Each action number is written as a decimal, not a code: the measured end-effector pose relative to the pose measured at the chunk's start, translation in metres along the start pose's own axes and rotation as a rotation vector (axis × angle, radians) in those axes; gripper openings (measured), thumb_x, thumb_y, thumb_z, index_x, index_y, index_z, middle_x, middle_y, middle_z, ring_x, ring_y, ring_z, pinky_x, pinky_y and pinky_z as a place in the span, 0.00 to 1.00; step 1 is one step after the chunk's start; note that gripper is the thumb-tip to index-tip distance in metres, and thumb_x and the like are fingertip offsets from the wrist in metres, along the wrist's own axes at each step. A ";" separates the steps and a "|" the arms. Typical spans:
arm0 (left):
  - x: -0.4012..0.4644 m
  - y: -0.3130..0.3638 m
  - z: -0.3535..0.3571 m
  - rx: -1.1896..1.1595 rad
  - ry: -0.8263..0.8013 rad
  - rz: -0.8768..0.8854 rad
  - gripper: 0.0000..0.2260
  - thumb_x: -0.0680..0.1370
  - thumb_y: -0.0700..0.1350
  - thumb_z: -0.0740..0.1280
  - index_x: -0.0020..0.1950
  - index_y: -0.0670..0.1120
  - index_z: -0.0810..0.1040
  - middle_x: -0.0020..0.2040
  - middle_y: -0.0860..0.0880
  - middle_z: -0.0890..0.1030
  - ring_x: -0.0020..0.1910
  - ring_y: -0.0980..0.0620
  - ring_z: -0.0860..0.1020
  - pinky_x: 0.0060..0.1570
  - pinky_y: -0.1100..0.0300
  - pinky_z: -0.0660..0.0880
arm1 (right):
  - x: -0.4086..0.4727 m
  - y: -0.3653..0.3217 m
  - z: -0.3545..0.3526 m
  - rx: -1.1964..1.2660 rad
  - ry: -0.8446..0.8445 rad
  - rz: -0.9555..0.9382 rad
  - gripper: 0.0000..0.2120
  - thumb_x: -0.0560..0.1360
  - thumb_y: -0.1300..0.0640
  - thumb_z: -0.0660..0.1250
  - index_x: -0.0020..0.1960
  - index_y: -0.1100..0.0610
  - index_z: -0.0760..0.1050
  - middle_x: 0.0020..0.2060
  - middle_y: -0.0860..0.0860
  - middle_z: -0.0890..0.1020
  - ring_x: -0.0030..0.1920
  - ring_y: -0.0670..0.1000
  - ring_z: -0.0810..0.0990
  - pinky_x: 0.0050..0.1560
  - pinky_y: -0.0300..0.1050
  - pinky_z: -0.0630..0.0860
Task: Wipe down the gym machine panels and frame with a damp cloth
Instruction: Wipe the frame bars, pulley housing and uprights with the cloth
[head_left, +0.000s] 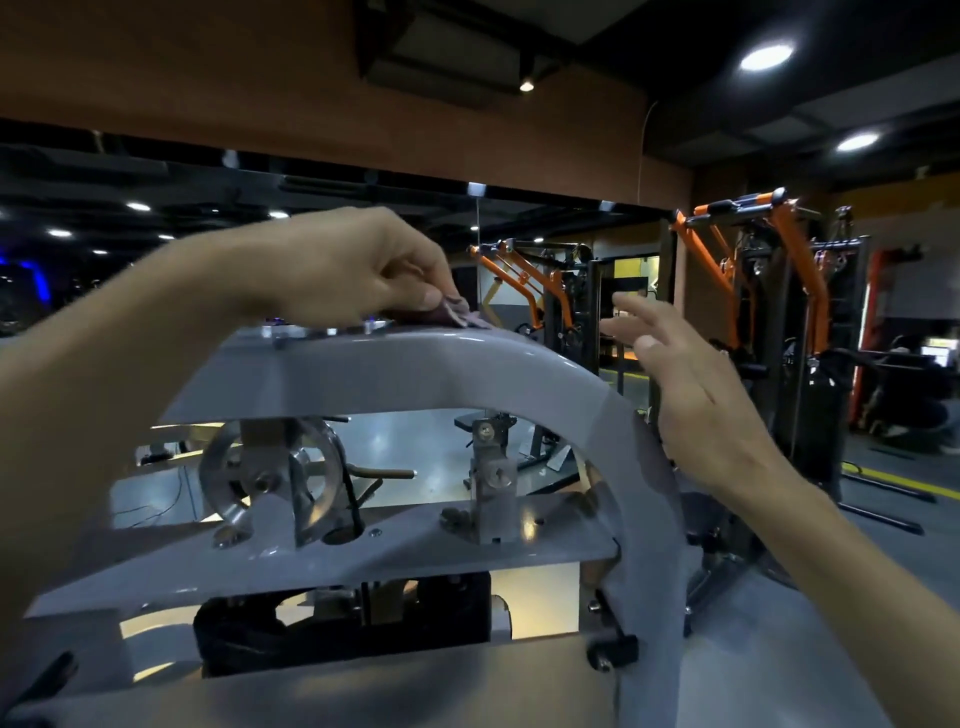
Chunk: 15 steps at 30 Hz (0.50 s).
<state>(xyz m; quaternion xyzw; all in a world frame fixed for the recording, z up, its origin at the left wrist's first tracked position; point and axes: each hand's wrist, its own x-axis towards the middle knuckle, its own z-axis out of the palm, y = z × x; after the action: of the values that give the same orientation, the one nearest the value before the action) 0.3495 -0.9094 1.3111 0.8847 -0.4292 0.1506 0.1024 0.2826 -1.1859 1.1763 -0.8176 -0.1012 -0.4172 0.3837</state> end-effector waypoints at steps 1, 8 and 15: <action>0.002 0.006 0.002 -0.010 0.008 0.006 0.07 0.83 0.52 0.67 0.53 0.62 0.84 0.48 0.59 0.86 0.50 0.55 0.84 0.58 0.43 0.79 | 0.003 0.002 -0.003 0.028 0.004 -0.004 0.25 0.81 0.45 0.49 0.77 0.43 0.66 0.63 0.36 0.77 0.63 0.28 0.70 0.59 0.29 0.63; 0.029 0.044 0.026 -0.078 -0.014 0.035 0.07 0.84 0.49 0.67 0.53 0.58 0.85 0.34 0.57 0.82 0.32 0.60 0.77 0.37 0.67 0.73 | 0.025 0.019 -0.009 0.140 -0.165 -0.082 0.24 0.81 0.45 0.50 0.75 0.43 0.67 0.66 0.39 0.77 0.67 0.35 0.72 0.60 0.28 0.64; 0.027 0.039 0.024 0.005 0.073 -0.191 0.06 0.83 0.52 0.68 0.52 0.62 0.84 0.45 0.59 0.87 0.48 0.59 0.84 0.56 0.47 0.79 | 0.046 0.049 -0.029 0.208 -0.212 -0.105 0.23 0.81 0.45 0.50 0.74 0.42 0.70 0.66 0.39 0.78 0.68 0.36 0.73 0.64 0.34 0.66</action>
<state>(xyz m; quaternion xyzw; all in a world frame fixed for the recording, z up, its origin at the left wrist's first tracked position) 0.3386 -0.9606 1.3009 0.9157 -0.3385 0.1734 0.1297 0.3183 -1.2474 1.1949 -0.8065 -0.2262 -0.3354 0.4311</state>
